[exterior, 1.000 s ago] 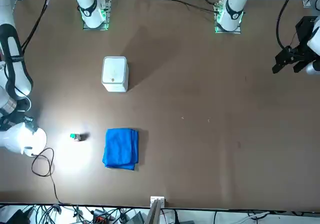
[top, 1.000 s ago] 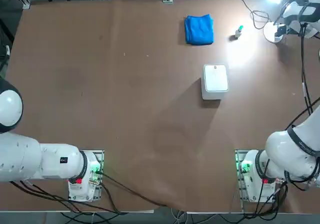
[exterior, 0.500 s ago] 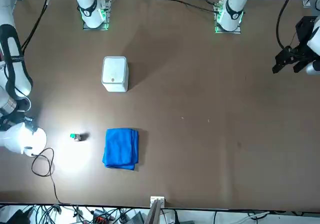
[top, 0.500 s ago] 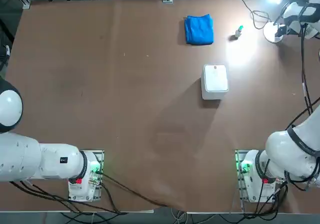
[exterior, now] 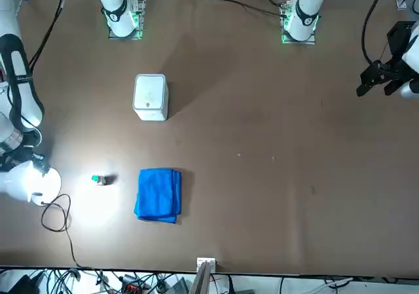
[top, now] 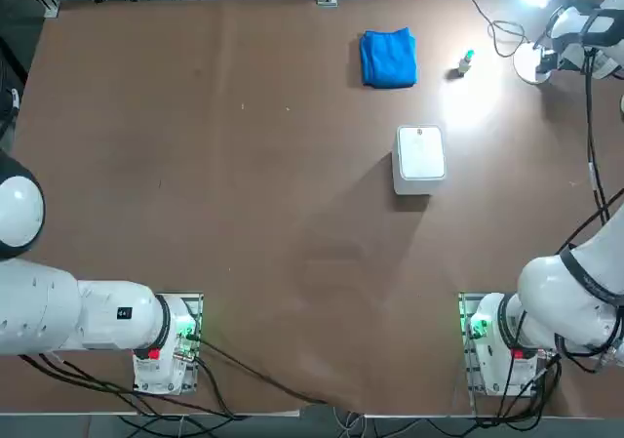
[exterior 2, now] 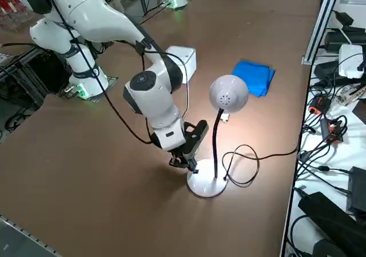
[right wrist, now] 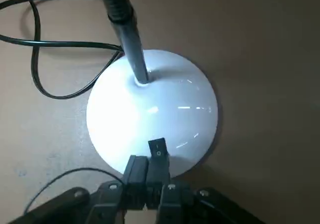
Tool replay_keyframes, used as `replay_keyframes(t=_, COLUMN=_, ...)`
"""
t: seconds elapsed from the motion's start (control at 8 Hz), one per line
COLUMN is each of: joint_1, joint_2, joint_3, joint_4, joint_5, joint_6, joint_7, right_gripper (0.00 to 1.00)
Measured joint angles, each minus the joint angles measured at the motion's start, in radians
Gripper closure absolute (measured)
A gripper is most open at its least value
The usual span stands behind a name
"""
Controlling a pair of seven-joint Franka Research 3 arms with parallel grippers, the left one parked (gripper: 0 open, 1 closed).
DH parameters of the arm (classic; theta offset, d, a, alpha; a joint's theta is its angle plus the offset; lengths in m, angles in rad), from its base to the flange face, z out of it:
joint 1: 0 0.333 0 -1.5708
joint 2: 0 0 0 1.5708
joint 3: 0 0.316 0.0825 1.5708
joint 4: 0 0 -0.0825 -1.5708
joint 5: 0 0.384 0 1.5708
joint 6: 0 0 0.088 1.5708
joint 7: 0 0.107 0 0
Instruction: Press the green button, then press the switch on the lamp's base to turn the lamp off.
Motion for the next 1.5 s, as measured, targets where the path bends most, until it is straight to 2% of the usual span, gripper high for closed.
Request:
replay_keyframes(t=1.25, joint_1=-0.004, joint_2=0.012, joint_3=0.0, joint_4=-0.001, joint_5=0.007, joint_6=0.003, joint_7=0.003, right_gripper=0.99)
replay_keyframes(t=1.38, joint_1=-0.003, joint_2=-0.003, joint_3=0.002, joint_4=0.003, joint_5=0.012, joint_6=-0.021, joint_7=0.003, right_gripper=0.99)
replay_keyframes(t=1.5, joint_1=-0.003, joint_2=-0.041, joint_3=0.003, joint_4=0.011, joint_5=0.017, joint_6=-0.107, joint_7=0.003, right_gripper=0.99)
